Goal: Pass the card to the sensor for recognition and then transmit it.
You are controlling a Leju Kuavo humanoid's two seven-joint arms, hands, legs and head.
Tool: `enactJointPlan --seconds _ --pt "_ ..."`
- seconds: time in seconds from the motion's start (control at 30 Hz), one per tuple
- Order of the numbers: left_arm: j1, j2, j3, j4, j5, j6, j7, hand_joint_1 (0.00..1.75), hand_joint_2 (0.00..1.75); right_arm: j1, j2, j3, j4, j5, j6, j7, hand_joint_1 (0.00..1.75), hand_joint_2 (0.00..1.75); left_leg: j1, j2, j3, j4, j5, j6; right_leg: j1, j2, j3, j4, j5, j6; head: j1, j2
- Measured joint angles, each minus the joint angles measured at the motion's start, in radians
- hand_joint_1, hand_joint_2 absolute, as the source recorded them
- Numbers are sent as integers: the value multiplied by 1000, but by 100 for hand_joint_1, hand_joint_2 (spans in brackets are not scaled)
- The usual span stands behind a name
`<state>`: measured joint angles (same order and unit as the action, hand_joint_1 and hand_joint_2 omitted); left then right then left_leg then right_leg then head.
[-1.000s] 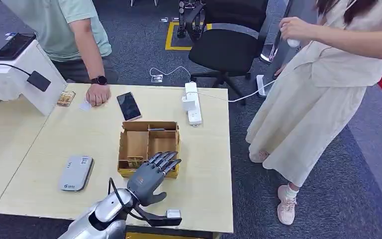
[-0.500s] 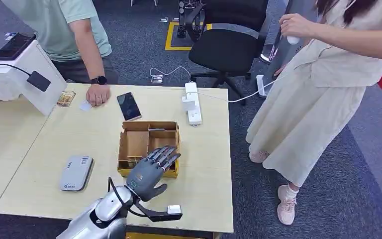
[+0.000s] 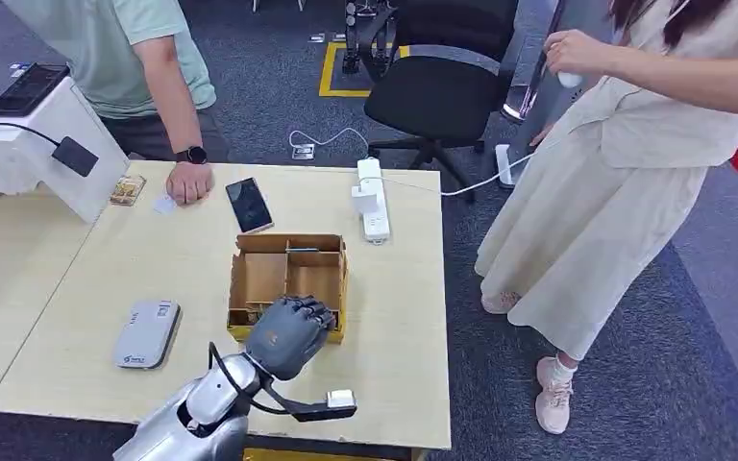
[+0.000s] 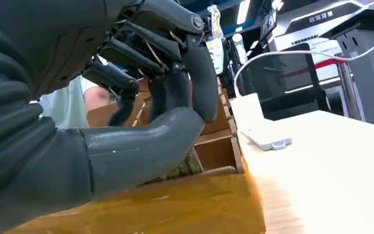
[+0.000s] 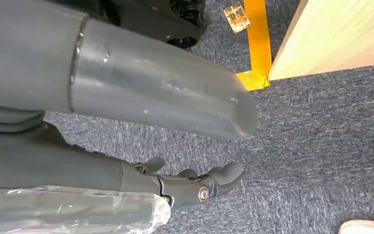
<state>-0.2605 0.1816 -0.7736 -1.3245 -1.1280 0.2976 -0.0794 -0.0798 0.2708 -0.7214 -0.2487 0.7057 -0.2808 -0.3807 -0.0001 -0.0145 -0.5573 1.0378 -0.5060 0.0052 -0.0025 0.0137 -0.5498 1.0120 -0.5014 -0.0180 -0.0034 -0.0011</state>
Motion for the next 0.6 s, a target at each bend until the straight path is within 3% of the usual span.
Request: enactJointPlan --seconds 0.6 --pt "-8 -17 -31 0 70 -55 -22 175 175 1 0 0 0 -9 -10 6 0 0 0 0 0 0 0 0 0 0 0 0 0 0 0 0"
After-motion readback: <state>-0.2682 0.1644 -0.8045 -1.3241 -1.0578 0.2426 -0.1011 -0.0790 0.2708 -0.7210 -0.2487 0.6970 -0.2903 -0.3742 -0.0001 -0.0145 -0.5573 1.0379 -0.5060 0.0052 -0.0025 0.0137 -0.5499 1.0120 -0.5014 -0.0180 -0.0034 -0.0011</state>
